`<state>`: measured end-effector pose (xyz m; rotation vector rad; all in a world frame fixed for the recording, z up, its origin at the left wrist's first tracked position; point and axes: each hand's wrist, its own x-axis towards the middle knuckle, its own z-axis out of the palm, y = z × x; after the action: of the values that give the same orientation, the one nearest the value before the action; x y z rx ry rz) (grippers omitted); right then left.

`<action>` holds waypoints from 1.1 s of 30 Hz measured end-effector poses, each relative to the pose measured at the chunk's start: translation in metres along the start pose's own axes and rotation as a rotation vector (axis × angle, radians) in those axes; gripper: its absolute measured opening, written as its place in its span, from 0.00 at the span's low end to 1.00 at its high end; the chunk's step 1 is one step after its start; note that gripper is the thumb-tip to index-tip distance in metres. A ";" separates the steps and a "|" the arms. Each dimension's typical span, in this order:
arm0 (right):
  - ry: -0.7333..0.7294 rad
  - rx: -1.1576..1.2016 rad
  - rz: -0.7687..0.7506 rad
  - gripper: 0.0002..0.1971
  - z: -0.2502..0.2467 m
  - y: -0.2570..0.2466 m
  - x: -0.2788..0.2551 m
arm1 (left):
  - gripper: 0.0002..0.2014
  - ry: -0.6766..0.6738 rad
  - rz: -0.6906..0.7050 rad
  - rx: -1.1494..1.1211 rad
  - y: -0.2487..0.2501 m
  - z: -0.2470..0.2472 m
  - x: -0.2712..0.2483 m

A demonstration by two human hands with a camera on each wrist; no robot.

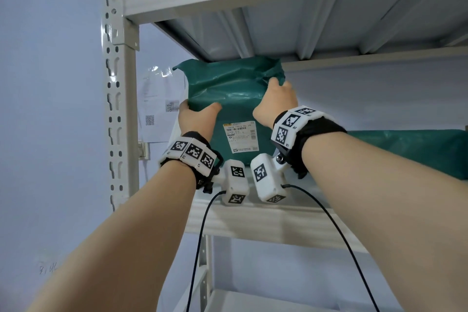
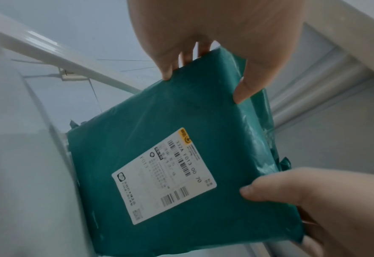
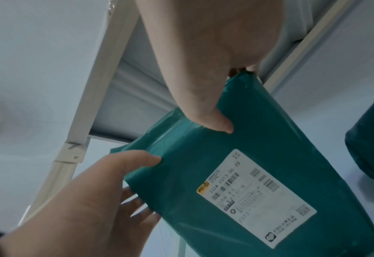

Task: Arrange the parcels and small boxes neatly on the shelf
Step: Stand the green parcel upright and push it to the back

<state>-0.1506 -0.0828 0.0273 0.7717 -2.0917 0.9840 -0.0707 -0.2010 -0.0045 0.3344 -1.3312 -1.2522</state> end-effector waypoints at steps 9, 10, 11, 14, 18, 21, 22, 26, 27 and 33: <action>0.058 0.099 0.121 0.31 0.021 0.000 0.016 | 0.27 0.010 0.067 0.139 -0.008 0.011 0.023; 0.051 0.140 0.129 0.32 0.023 0.000 0.018 | 0.30 0.014 0.060 0.148 -0.009 0.013 0.027; 0.057 0.178 0.131 0.34 0.026 0.000 0.020 | 0.32 0.012 0.045 0.155 -0.011 0.014 0.030; 0.094 0.268 0.131 0.41 0.030 0.002 0.025 | 0.34 -0.015 -0.003 0.195 -0.012 0.018 0.035; 0.045 0.308 0.194 0.45 0.033 0.006 0.031 | 0.40 -0.004 -0.103 0.257 -0.014 0.021 0.043; 0.015 0.389 0.205 0.49 0.034 0.008 0.033 | 0.42 -0.001 -0.124 0.267 -0.019 0.019 0.047; 0.014 0.411 0.208 0.50 0.035 0.008 0.034 | 0.41 0.004 -0.115 0.252 -0.020 0.019 0.048; 0.002 0.499 0.252 0.53 0.039 0.010 0.039 | 0.37 -0.023 -0.115 0.178 -0.020 0.019 0.051; 0.001 0.514 0.265 0.51 0.041 0.011 0.041 | 0.36 -0.029 -0.122 0.164 -0.020 0.019 0.051; 0.039 0.444 0.270 0.46 0.053 0.012 0.039 | 0.35 0.002 -0.112 0.082 -0.024 0.021 0.042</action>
<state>-0.2001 -0.1280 0.0279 0.6810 -1.9999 1.6338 -0.1104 -0.2348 0.0051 0.4731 -1.3804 -1.2919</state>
